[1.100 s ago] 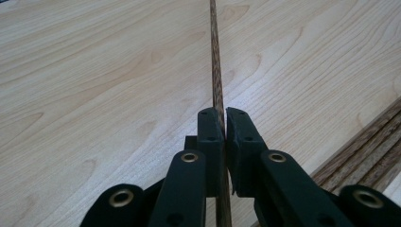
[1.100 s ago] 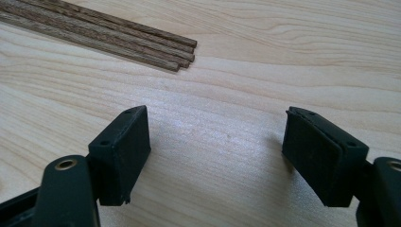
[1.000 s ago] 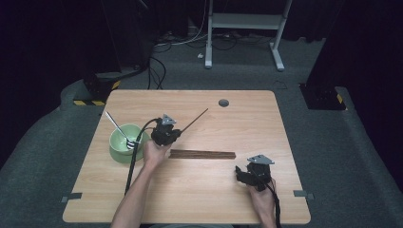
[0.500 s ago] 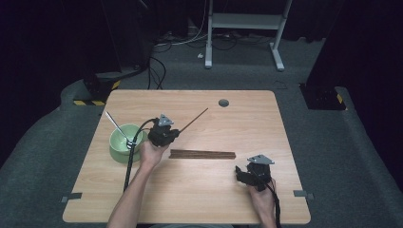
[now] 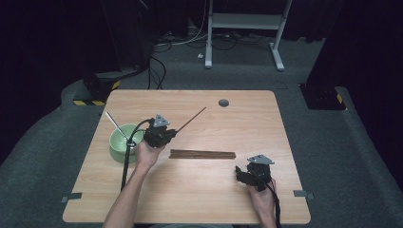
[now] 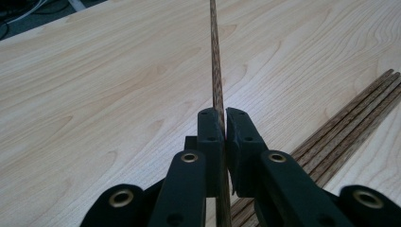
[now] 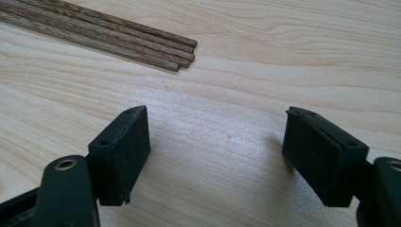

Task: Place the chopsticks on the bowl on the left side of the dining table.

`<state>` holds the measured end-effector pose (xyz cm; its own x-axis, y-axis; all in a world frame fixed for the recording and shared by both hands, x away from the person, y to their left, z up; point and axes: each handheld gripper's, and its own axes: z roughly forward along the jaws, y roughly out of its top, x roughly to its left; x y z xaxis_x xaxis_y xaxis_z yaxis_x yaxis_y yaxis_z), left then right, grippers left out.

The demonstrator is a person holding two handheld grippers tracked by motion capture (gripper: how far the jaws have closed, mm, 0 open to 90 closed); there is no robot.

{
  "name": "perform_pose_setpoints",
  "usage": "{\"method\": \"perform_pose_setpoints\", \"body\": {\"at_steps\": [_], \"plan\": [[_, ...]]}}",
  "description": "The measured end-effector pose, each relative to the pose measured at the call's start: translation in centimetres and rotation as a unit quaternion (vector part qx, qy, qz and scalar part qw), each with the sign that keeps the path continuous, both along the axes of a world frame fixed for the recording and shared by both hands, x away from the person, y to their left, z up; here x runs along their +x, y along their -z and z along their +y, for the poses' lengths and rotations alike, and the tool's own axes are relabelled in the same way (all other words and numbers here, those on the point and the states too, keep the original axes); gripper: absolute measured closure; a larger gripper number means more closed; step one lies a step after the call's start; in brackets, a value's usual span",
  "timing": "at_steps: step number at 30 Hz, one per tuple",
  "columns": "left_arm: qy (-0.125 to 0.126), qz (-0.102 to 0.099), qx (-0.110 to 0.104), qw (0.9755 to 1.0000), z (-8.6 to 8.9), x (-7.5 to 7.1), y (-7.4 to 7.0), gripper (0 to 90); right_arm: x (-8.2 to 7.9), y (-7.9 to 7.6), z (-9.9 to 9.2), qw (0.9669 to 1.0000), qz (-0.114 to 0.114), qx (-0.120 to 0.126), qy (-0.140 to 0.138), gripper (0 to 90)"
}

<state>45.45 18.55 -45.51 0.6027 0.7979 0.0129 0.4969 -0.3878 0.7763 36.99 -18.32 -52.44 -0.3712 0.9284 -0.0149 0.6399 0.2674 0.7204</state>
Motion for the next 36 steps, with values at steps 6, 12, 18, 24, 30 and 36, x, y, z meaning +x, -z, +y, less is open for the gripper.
{"method": "perform_pose_setpoints", "body": {"at_steps": [6, 12, 18, 24, 30, 36], "plan": [[-0.001, -0.001, -0.002, 1.0, 0.5, -0.4, -0.4, 84.3, 0.0, 0.0, 0.0, 1.0, 0.0, 0.0, 0.0, 23.3], [-0.004, -0.003, -0.007, 1.0, 1.3, -0.8, -0.6, 84.4, 0.0, 0.0, 0.0, 1.0, 0.0, 0.0, 0.0, 23.3], [-0.009, -0.007, -0.008, 0.9999, 2.3, -1.2, -1.0, 84.4, 0.0, 0.0, 0.0, 1.0, 0.0, 0.0, 0.0, 23.3], [-0.016, -0.009, -0.014, 0.9997, 3.3, -1.6, -1.2, 84.3, 0.0, 0.0, 0.0, 1.0, 0.0, 0.0, 0.0, 23.3], [-0.02, -0.01, -0.017, 0.9996, 4.2, -1.9, -1.5, 84.3, 0.0, 0.0, 0.0, 1.0, -0.001, -0.001, -0.001, 23.3], [-0.022, -0.018, -0.02, 0.9994, 4.8, -2.3, -2.2, 84.3, 0.0, 0.0, 0.0, 1.0, 0.0, -0.001, -0.001, 23.3]]}}
